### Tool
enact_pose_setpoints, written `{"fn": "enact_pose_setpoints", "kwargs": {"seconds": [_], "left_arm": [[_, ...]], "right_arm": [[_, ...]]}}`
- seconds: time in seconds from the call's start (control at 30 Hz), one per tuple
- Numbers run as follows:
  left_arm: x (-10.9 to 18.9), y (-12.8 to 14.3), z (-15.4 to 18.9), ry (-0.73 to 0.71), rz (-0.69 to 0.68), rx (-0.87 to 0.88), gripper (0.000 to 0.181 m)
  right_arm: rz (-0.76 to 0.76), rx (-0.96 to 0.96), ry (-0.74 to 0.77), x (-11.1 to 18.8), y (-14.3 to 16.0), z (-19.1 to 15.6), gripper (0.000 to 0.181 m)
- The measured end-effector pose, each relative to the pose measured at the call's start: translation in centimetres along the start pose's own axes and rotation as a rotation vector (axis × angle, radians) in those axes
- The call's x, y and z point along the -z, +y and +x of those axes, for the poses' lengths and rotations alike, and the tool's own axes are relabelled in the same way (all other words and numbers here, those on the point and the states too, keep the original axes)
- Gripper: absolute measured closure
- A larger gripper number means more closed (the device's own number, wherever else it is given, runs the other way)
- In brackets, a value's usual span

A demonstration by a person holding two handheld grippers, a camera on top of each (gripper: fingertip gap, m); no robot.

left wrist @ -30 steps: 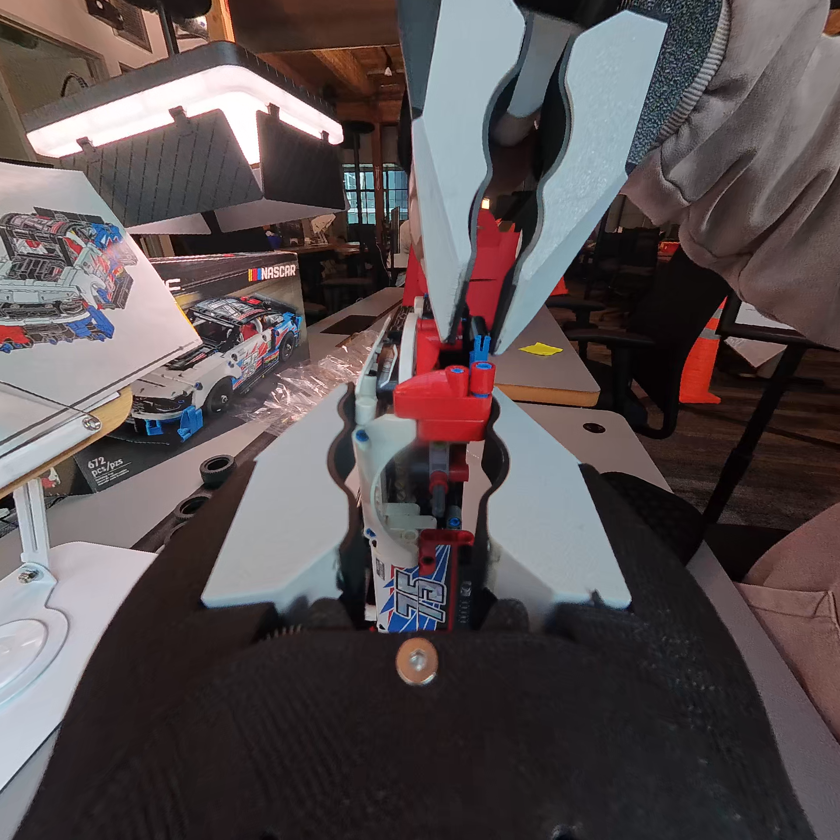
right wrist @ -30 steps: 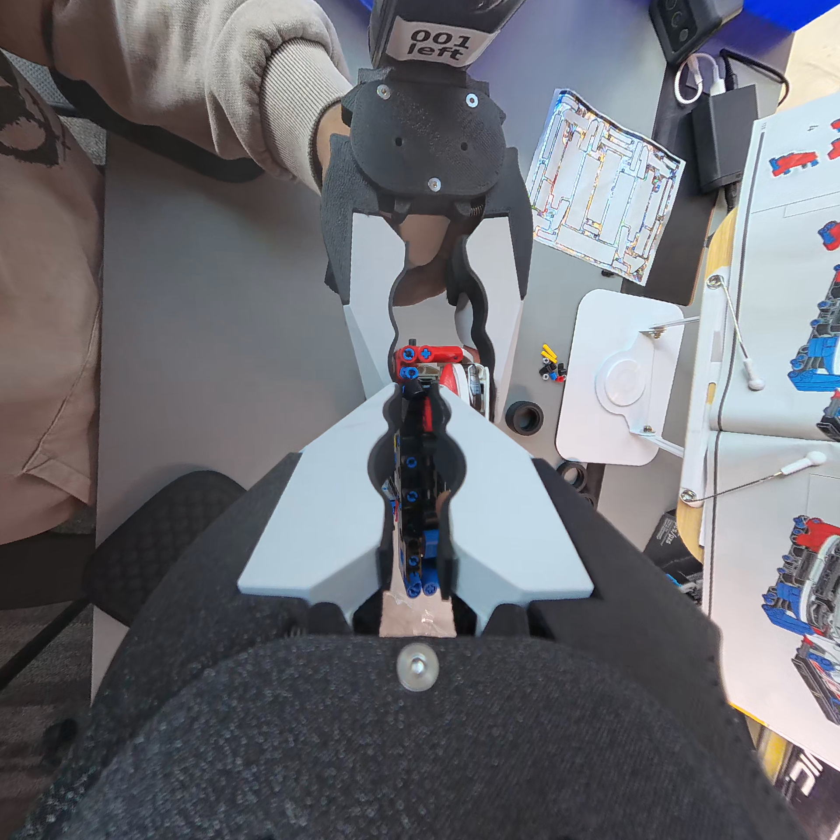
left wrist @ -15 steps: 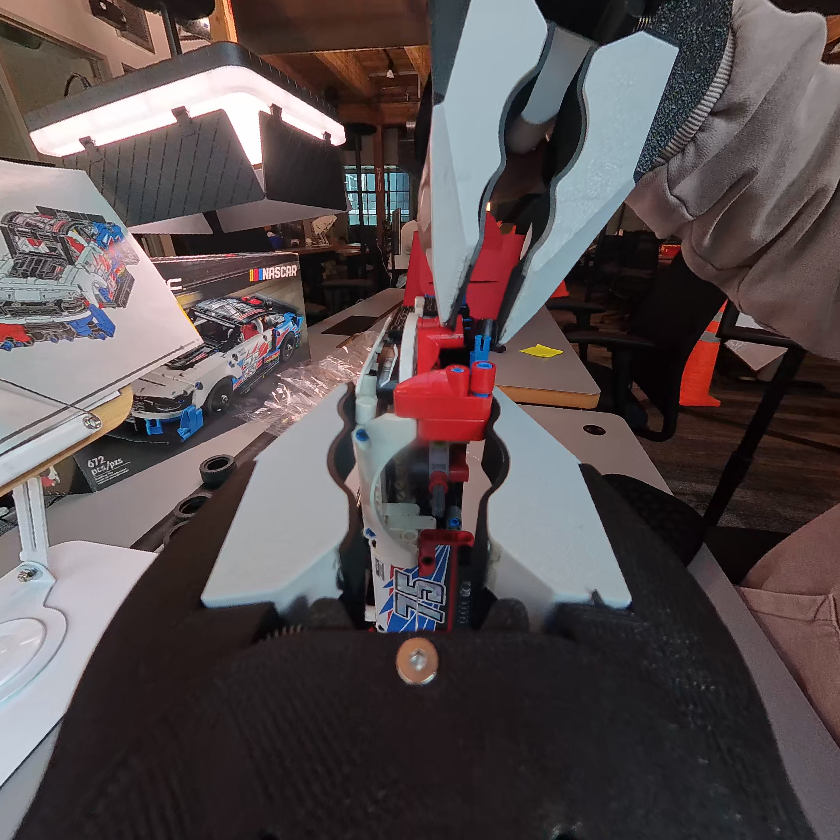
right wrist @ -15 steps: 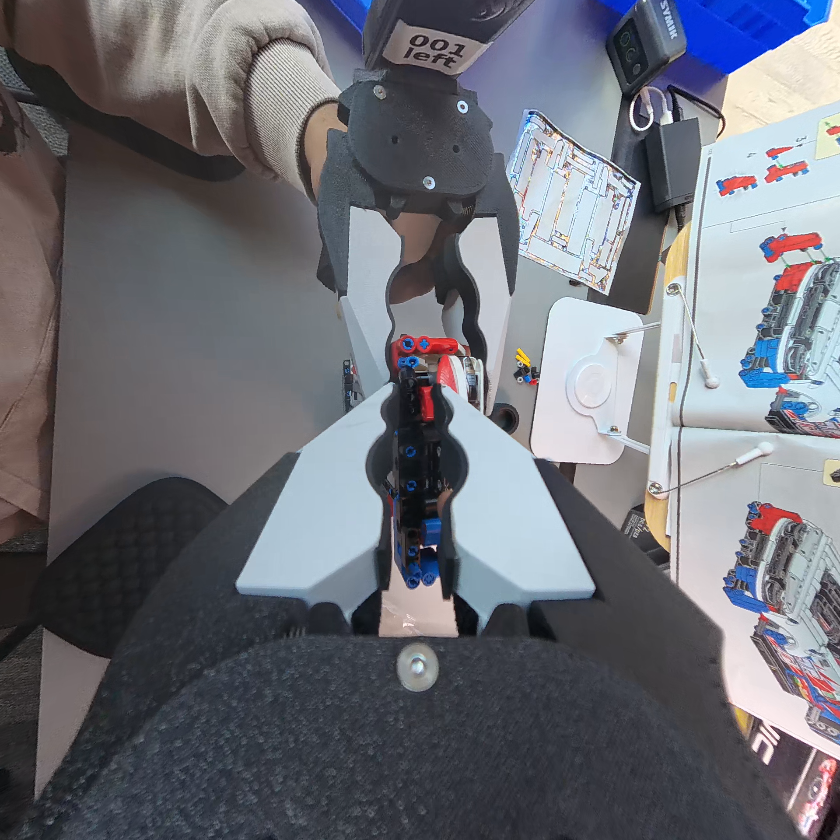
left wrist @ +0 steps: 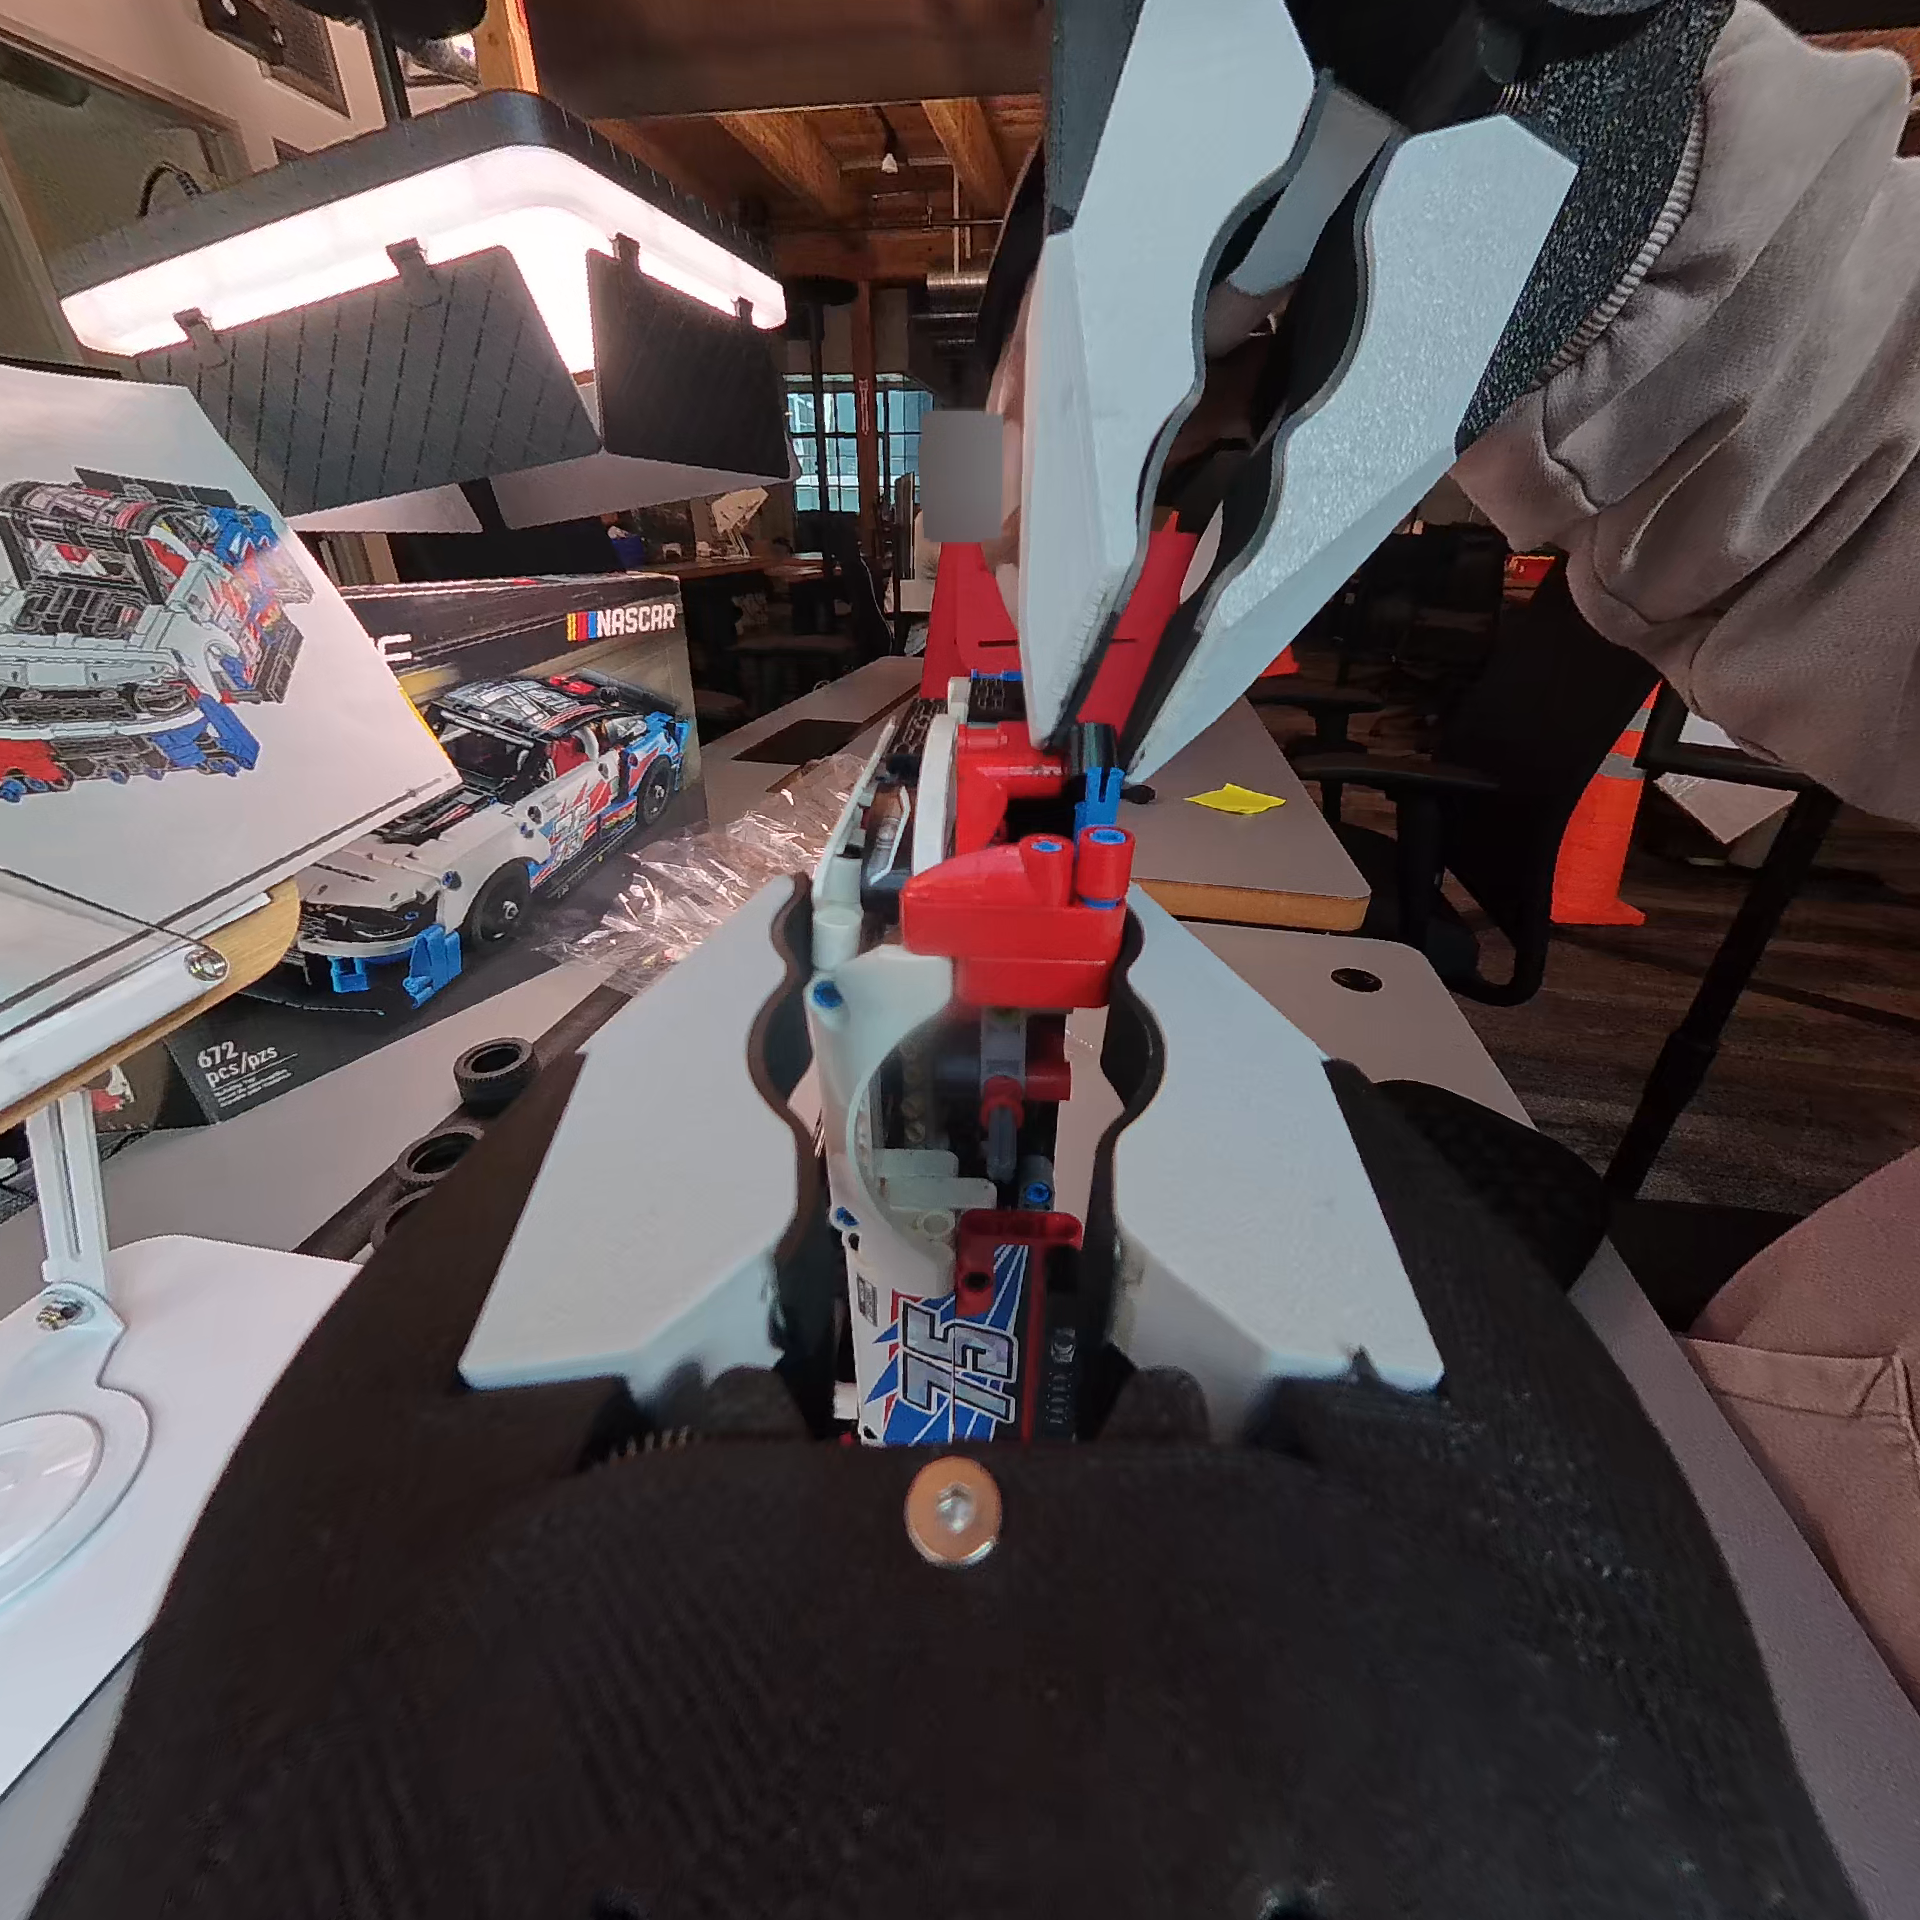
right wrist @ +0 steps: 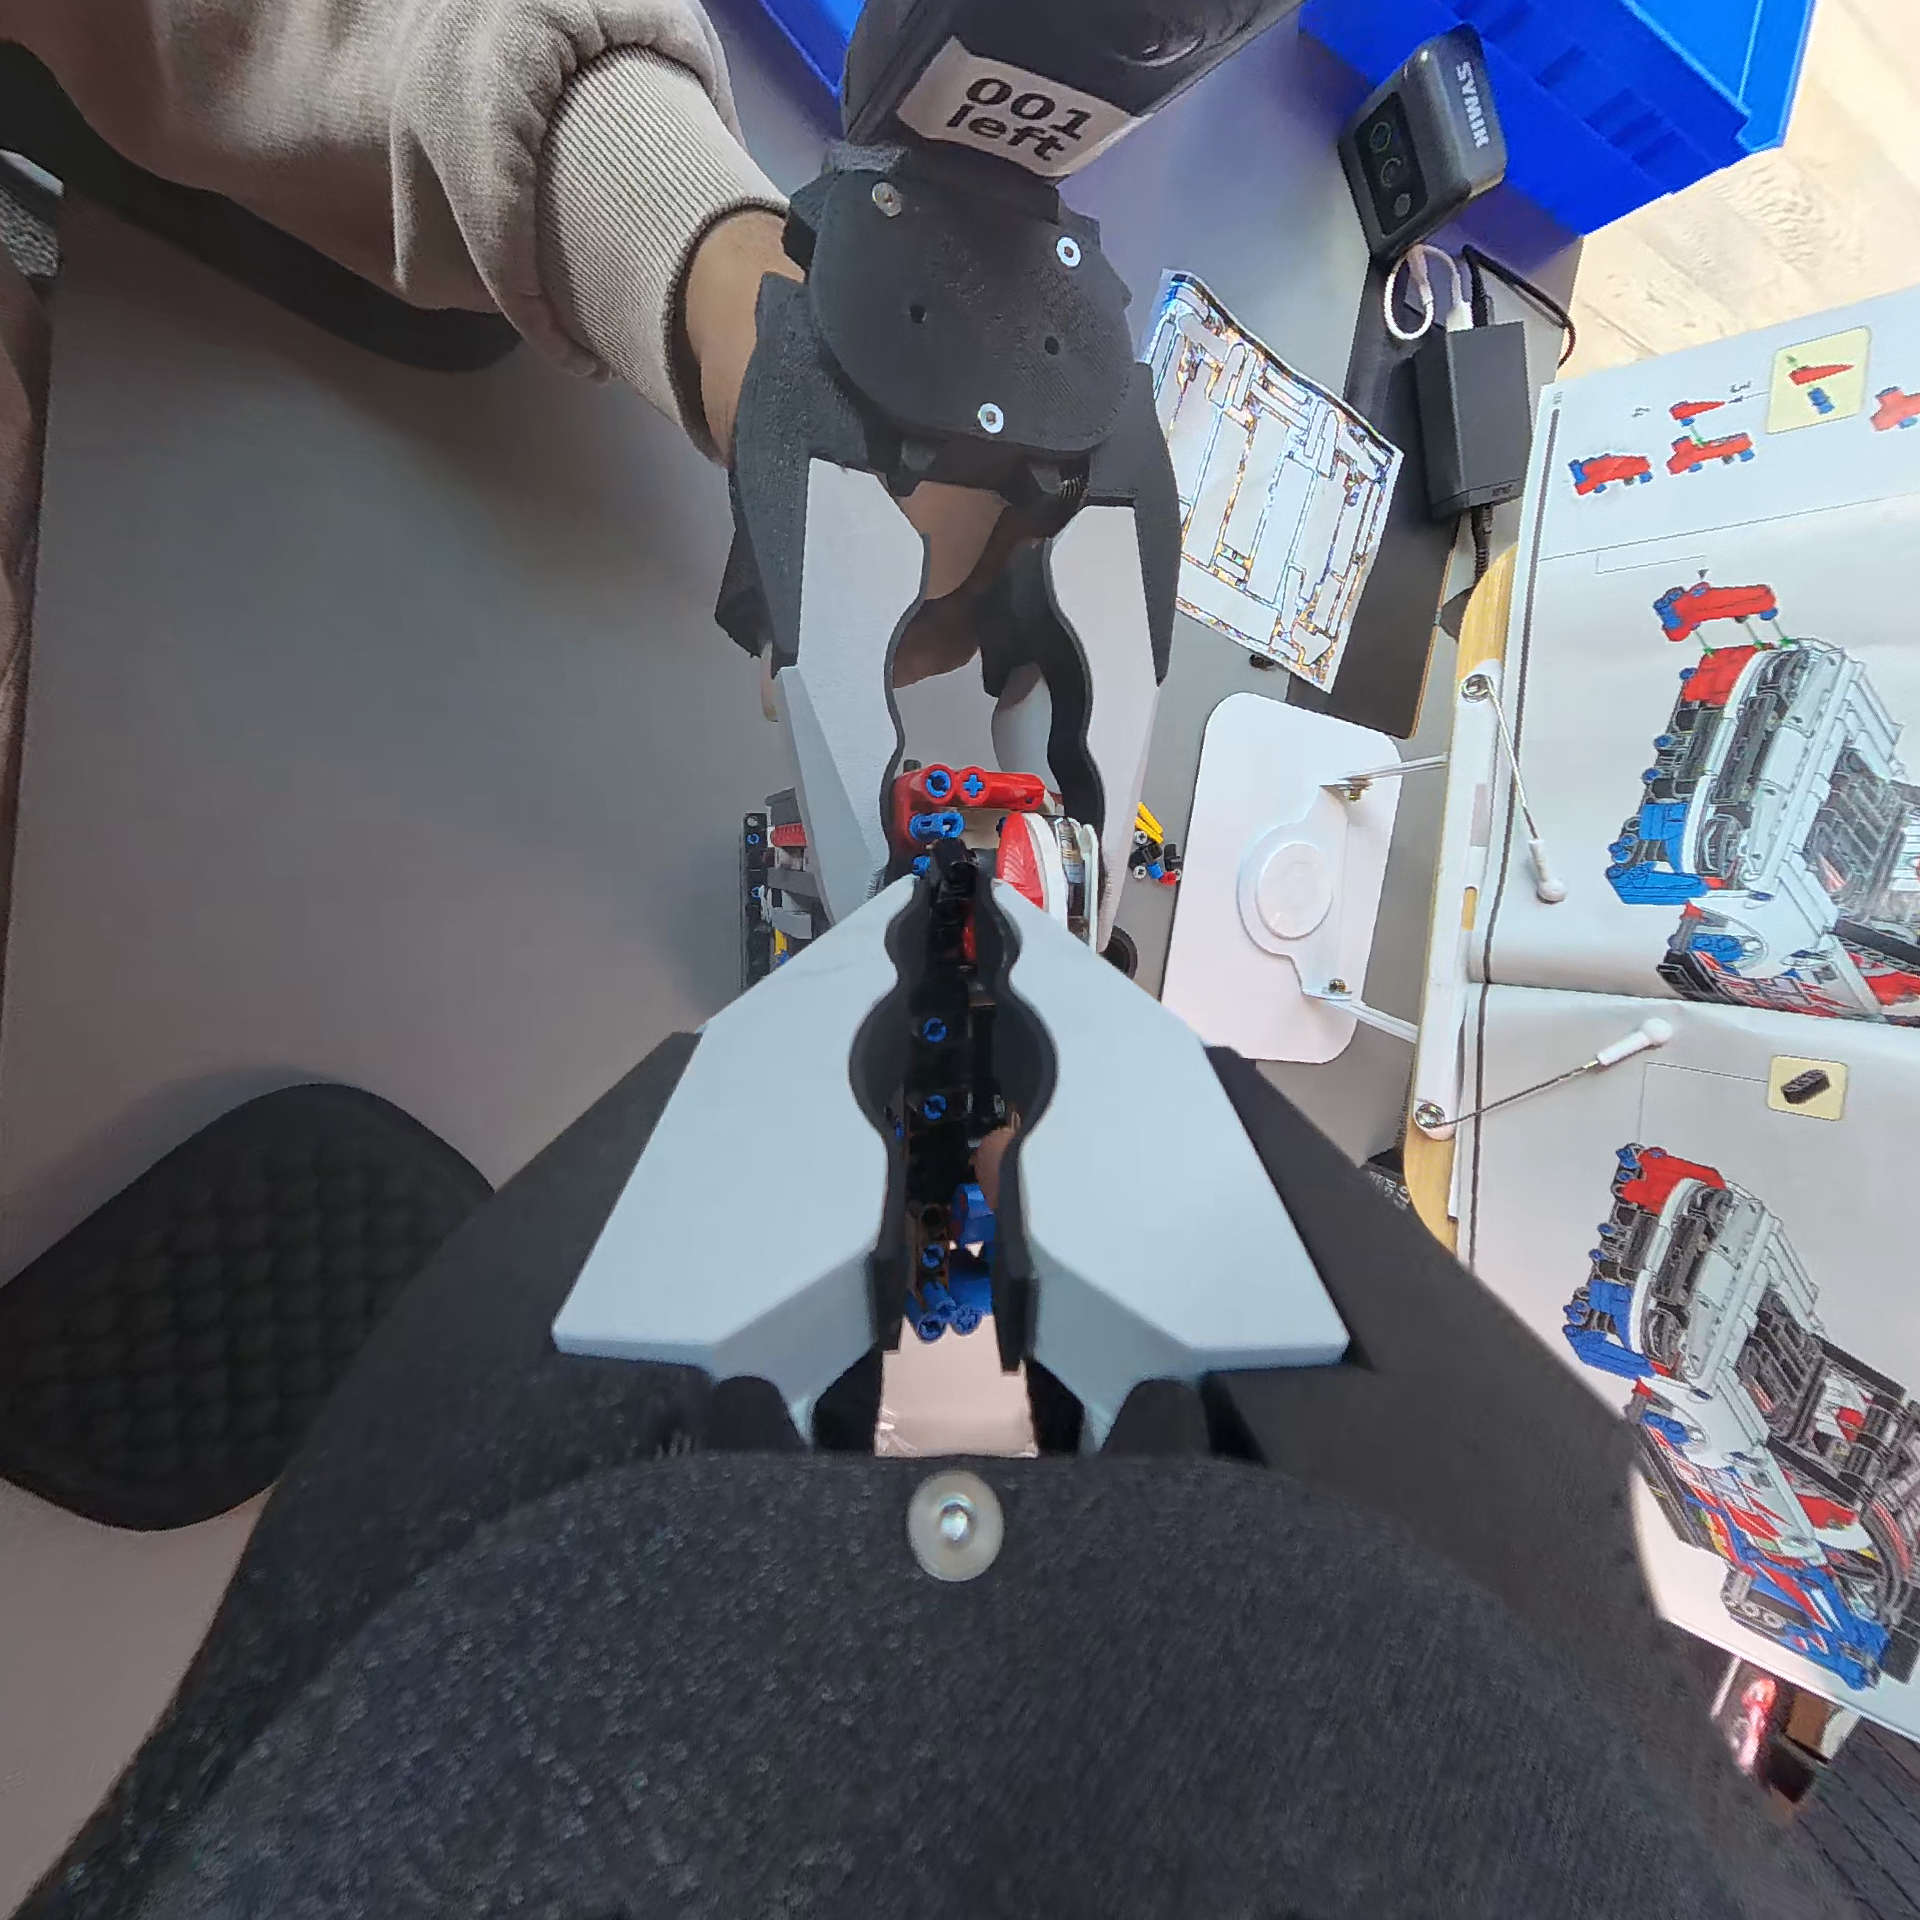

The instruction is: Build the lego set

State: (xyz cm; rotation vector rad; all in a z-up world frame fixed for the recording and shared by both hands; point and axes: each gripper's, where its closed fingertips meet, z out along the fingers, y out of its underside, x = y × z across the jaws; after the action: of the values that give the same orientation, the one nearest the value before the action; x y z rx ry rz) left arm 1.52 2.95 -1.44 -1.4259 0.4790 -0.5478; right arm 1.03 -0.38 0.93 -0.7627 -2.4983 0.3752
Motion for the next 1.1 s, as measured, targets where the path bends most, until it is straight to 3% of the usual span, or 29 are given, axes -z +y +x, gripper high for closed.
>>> {"fn": "enact_pose_setpoints", "kwargs": {"seconds": [0.4, 0.8, 1.1], "left_arm": [[0.0, 0.0, 0.0, -0.003, -0.009, -0.001, 0.127], [-0.1, 0.1, 0.1, -0.014, -0.033, -0.021, 0.128], [-0.2, 0.1, 0.1, -0.025, -0.043, -0.024, 0.128]], "right_arm": [[-0.208, -0.006, -0.156, 0.3, -0.8, -0.2, 0.177], [-0.478, 0.069, -0.193, 0.1, -0.6, 0.1, 0.177], [-0.554, 0.09, -0.227, 0.3, -0.6, -0.4, 0.177]]}}
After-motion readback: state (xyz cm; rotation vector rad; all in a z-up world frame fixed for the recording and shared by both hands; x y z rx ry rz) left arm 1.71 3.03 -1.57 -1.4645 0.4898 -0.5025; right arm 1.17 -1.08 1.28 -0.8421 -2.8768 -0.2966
